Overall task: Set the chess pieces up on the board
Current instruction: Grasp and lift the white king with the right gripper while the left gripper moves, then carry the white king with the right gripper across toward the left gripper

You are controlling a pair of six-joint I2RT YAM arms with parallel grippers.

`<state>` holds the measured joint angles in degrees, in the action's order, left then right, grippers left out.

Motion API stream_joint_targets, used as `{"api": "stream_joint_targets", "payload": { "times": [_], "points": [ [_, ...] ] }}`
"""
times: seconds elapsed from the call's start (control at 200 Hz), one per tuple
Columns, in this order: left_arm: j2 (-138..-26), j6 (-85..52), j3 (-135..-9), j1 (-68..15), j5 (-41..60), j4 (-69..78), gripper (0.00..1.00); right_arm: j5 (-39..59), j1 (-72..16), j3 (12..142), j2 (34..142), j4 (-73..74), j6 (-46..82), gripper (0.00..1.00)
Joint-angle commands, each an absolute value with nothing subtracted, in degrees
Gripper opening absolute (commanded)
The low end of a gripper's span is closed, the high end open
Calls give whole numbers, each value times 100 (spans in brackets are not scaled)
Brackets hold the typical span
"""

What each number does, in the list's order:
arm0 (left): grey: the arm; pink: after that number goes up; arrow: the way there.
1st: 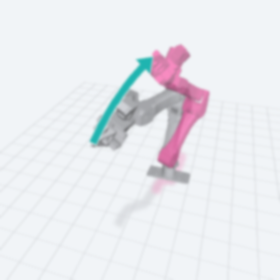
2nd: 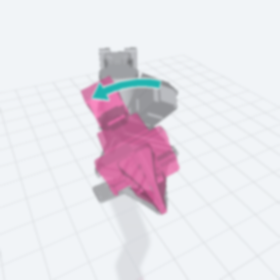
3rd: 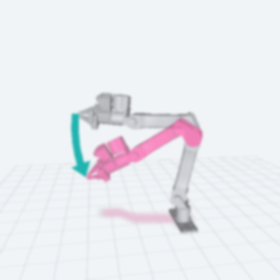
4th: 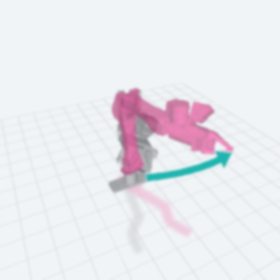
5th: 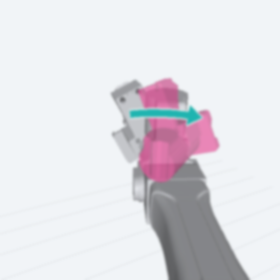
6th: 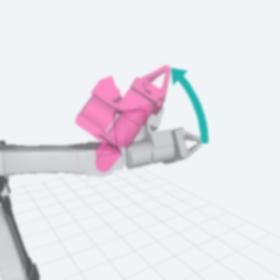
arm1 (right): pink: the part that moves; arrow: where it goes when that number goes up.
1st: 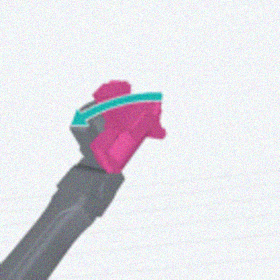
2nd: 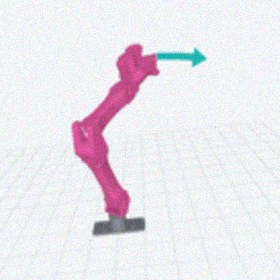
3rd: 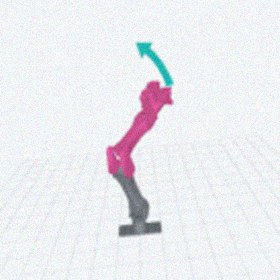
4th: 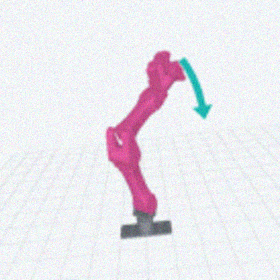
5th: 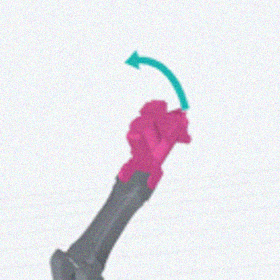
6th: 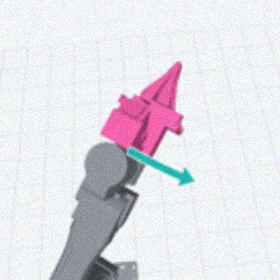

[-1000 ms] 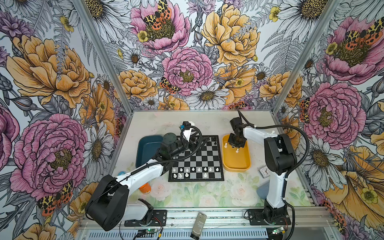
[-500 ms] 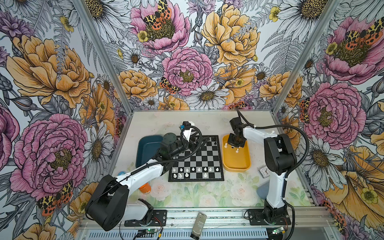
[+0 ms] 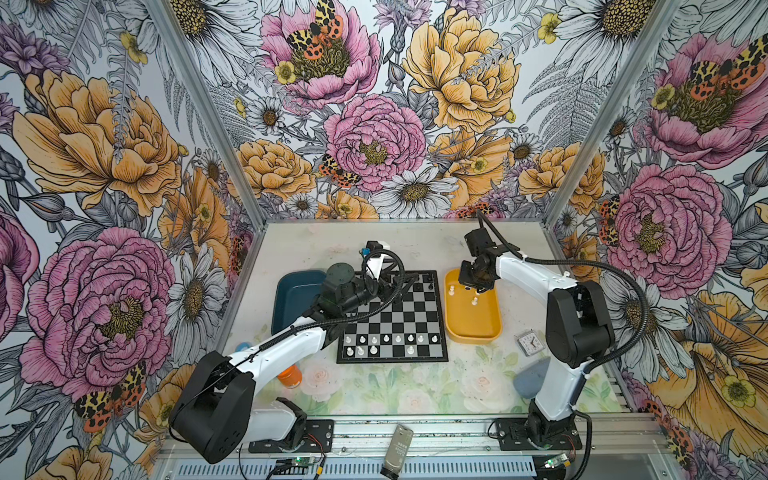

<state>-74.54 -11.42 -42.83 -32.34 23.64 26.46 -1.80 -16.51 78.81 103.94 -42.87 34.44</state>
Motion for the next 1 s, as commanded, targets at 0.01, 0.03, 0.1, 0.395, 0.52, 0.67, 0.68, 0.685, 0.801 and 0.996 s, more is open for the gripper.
{"api": "stream_joint_targets", "payload": {
  "times": [0.01, 0.03, 0.1, 0.395, 0.52, 0.67, 0.68, 0.685, 0.801, 0.996],
  "points": [
    [-7187, -1204, -4598, -3169, 2288, 2172, 81, -297, -1737, 7756, 9862, -4315, 3125, 0],
    [-7162, -1204, -4647, -3175, 2265, 2093, 81, -307, -1754, 7731, 9778, -4315, 3088, 0],
    [-7082, -1211, -4821, -3151, 2222, 1775, 80, -288, -1816, 7653, 9494, -4313, 2909, 0],
    [-6773, -1115, -6057, -3111, 2297, -121, 78, -112, -2372, 7542, 8203, -4289, 1530, 0],
    [-6732, -1075, -6716, -3105, 2514, -1018, 78, 6, -2599, 7397, 7685, -4166, 1062, 0],
    [-6750, -1168, -7438, -3101, 2841, -1969, 77, 258, -2965, 7108, 7045, -3877, 568, 0],
    [-6750, -1186, -7478, -3102, 2864, -2017, 77, 265, -2981, 7100, 7025, -3863, 552, 0],
    [-6750, -1195, -7488, -3102, 2878, -2041, 77, 269, -2993, 7096, 7002, -3848, 540, 0],
    [-6784, -1436, -7872, -3078, 3278, -2468, 75, 413, -3314, 6840, 6490, -3559, 247, 0],
    [-6767, -1698, -8205, -3122, 3456, -3106, 73, 620, -3836, 6466, 5785, -3062, -38, 0]
  ]
}}
